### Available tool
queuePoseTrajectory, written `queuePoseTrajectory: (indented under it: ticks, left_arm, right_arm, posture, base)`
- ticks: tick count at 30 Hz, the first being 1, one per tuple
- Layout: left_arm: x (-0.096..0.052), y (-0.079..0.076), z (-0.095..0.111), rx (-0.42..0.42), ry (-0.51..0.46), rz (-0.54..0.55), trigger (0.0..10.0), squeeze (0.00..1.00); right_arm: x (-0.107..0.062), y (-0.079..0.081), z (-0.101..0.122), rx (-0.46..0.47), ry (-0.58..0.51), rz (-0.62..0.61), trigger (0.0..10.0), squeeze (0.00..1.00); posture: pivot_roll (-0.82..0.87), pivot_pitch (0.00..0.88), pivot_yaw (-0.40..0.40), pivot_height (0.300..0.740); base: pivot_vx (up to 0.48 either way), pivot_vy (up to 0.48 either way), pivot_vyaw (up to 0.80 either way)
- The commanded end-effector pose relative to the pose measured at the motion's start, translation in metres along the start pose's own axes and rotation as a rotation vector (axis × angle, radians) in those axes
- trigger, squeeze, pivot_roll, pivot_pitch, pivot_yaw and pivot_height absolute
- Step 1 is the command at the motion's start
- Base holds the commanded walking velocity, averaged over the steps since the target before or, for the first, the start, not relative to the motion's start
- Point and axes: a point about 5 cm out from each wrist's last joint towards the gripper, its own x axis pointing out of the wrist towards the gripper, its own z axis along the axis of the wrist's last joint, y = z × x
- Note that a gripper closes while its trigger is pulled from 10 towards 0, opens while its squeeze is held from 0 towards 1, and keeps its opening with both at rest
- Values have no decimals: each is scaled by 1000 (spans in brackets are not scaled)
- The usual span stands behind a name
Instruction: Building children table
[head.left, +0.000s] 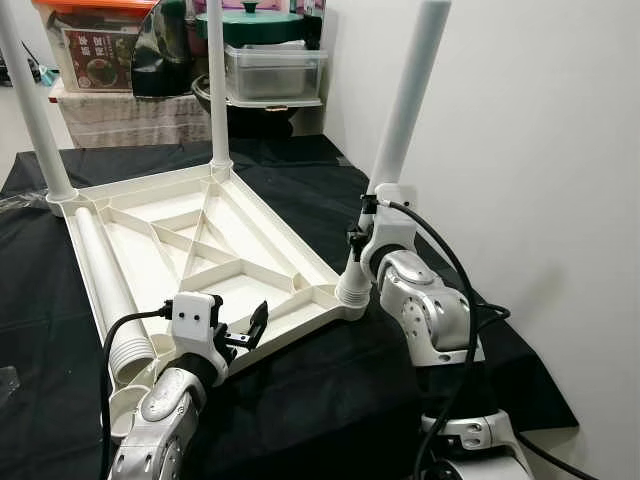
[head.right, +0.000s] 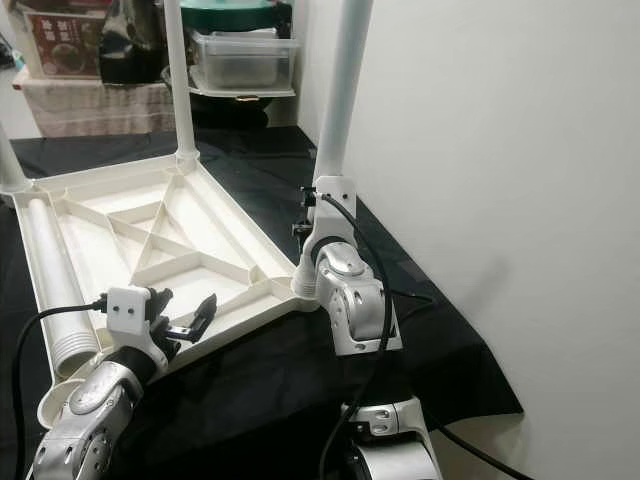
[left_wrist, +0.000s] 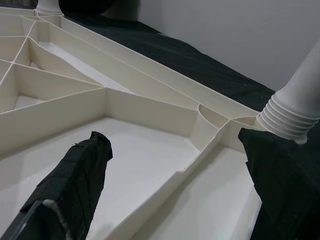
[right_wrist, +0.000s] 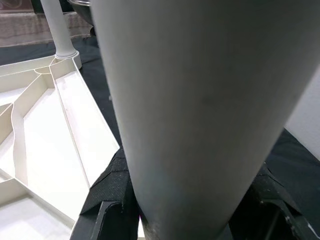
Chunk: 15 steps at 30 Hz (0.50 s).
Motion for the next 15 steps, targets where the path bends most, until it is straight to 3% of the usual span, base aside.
queuePoseTrajectory:
  ticks: [1, 15]
  left_arm:
    - [2, -1, -3, 8, 11, -6, 10000, 0]
    - [2, -1, -3, 8, 12, -9, 10000, 0]
  right_arm:
    - [1, 12, -31, 21, 163, 64, 10000, 0]
    - [-2, 14, -23, 4, 132, 77, 10000, 0]
  posture:
    - [-10, 0, -129, 740]
    - [-12, 0, -129, 740]
  base:
    - [0, 0, 0]
    - [0, 0, 0]
